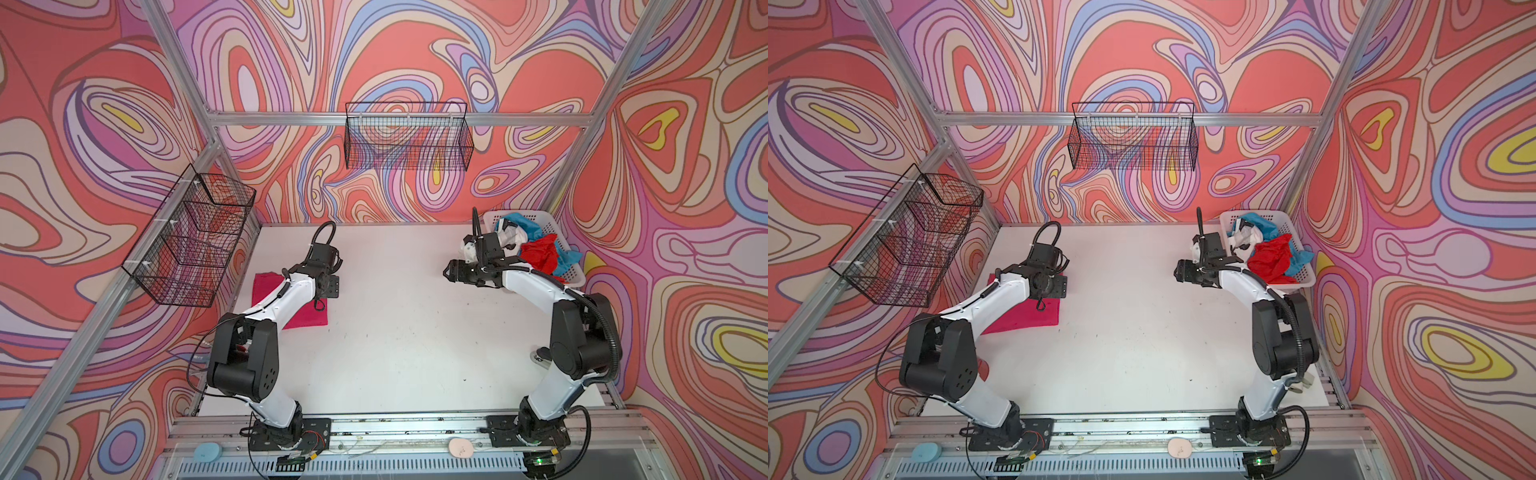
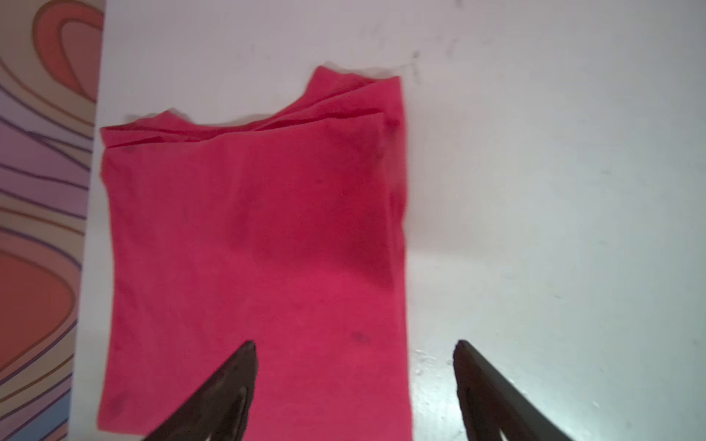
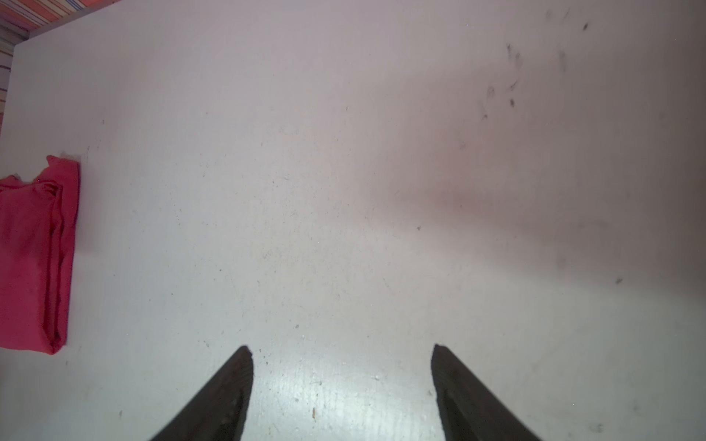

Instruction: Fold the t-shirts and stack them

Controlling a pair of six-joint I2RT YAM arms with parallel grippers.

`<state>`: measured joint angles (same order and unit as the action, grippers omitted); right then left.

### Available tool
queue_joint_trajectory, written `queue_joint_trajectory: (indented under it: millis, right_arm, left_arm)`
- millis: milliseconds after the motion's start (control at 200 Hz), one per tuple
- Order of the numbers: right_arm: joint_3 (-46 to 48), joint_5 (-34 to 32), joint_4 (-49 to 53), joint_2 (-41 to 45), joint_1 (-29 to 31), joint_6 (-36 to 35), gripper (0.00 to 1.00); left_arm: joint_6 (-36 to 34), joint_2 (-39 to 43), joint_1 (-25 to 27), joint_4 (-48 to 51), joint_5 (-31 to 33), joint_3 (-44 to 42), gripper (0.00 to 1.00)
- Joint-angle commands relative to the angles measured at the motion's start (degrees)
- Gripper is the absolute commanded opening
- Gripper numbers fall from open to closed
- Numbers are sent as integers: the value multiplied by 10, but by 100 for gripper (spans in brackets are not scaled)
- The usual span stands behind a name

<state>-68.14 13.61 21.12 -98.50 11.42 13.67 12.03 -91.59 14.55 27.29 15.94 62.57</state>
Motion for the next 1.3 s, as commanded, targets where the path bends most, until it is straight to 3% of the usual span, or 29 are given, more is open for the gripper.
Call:
queue_joint_trajectory:
  millis: [0,165,295,416,571,776,886,981,1177,1247,1297]
  right_arm:
    - [53,-47,-109,35,-6,-47,84]
    - [125,-124,-194,75,-19,-58,98]
    - [194,-163,-292,94,-35,-68,98]
    - [235,-195,-374,88,-41,-90,98]
    - [286,-237,-482,80,-48,-102,98]
    - [351,-283,-597,77,-52,-112,98]
    - [395,-295,-669,76,-52,-116,98]
    - [438,-296,-764,69,-52,-134,98]
    - [491,-288,-919,17,-52,-145,98]
    - [496,-283,-939,4,-52,-148,98]
    - [491,-277,-922,6,-52,-149,98]
  left_arm:
    - [6,45,23,-99,-38,-58,92]
    - [-9,128,22,-202,-33,-154,100]
    - [-36,170,11,-274,-27,-216,100]
    - [-30,190,-30,-309,-36,-246,100]
    - [-78,211,-59,-442,-44,-315,100]
    - [-109,185,-80,-587,-23,-394,100]
    - [-119,148,-83,-687,-43,-421,100]
    - [-135,128,-84,-692,-43,-409,100]
    - [-114,52,-107,-832,-38,-442,100]
    - [-112,25,-109,-876,-30,-450,100]
    - [-107,35,-111,-851,-32,-445,100]
